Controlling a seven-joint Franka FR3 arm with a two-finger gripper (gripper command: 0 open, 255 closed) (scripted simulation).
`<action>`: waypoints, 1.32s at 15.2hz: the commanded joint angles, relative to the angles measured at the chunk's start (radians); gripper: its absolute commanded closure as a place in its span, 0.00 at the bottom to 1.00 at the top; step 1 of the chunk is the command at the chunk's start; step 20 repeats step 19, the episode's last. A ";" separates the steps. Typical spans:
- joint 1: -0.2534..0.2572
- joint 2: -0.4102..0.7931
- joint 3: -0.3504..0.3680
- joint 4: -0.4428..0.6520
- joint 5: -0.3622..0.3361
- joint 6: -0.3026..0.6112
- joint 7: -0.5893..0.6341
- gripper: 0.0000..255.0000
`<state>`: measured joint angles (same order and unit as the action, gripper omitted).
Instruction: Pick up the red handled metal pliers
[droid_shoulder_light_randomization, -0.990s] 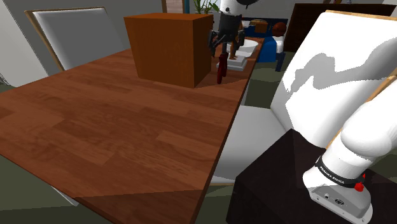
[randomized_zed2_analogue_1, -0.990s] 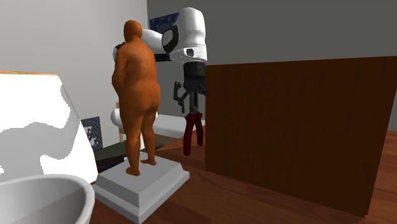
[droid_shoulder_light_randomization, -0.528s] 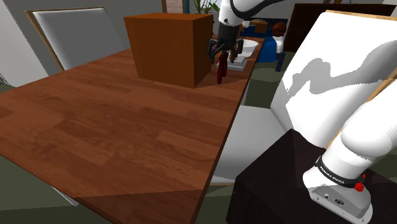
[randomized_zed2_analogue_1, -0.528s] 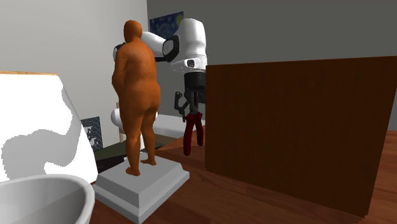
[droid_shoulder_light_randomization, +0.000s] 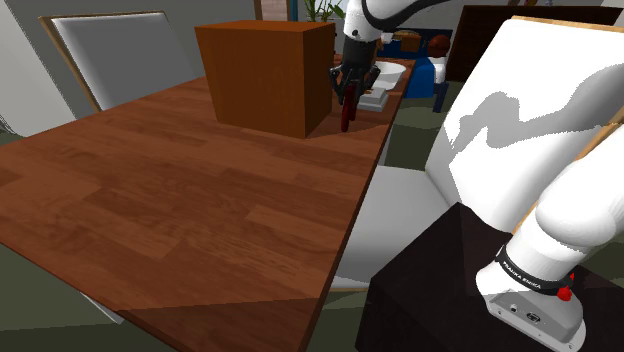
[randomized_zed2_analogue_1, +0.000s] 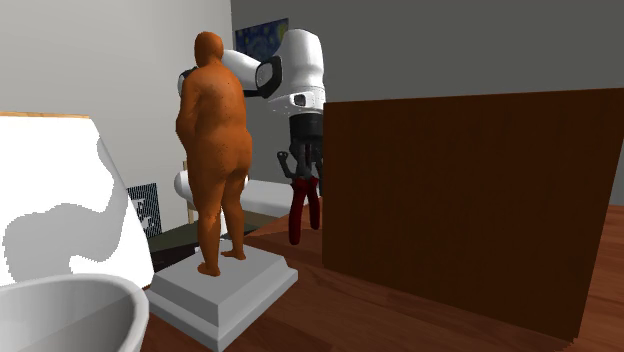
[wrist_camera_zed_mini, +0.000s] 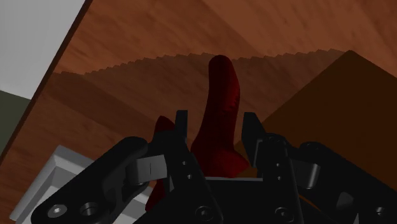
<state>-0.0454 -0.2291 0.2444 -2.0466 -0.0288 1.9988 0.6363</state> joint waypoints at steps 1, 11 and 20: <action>0.000 0.001 0.000 0.000 0.000 0.000 0.000 1.00; -0.002 0.003 -0.003 0.123 0.001 -0.121 -0.008 1.00; -0.003 0.015 -0.003 0.219 -0.001 -0.205 -0.012 1.00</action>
